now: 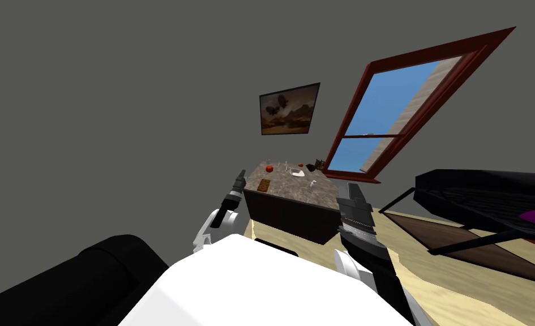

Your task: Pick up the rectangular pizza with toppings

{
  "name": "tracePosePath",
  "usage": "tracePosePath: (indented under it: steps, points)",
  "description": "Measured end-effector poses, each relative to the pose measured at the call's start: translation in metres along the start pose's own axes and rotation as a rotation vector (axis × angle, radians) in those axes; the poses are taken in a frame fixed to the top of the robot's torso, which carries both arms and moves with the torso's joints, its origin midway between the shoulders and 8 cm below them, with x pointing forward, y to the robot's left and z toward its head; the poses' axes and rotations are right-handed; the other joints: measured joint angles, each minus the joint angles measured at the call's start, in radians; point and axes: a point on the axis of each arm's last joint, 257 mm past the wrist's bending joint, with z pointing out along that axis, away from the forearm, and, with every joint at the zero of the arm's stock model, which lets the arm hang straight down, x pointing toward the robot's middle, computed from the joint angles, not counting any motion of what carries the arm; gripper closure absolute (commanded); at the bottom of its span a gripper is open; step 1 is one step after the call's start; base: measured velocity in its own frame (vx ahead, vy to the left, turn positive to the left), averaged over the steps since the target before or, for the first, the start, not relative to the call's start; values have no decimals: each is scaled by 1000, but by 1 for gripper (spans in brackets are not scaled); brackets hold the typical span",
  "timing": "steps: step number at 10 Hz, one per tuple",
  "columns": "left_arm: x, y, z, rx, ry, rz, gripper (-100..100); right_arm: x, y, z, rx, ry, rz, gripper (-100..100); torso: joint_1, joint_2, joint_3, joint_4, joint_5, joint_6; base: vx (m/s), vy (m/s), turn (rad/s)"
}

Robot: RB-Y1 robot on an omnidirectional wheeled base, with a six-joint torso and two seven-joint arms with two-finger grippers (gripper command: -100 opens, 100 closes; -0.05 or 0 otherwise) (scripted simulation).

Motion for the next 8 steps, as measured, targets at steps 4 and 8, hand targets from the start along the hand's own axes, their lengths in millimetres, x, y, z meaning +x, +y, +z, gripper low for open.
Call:
tracePosePath:
  steps: [4, 8]
  points:
    - [9, 22, 2, -88, 22, -28, -100, 0, 0, 0, 0, 0, 0, 0, 0, 0, 0, 0, 0, 0, 13, 9, -43]
    - [17, 45, 5, -179, 40, -58, -100, 0, 0, 0, 0, 0, 0, 0, 0, 0, 0, 0, 0, 0, 14, 12, -41]
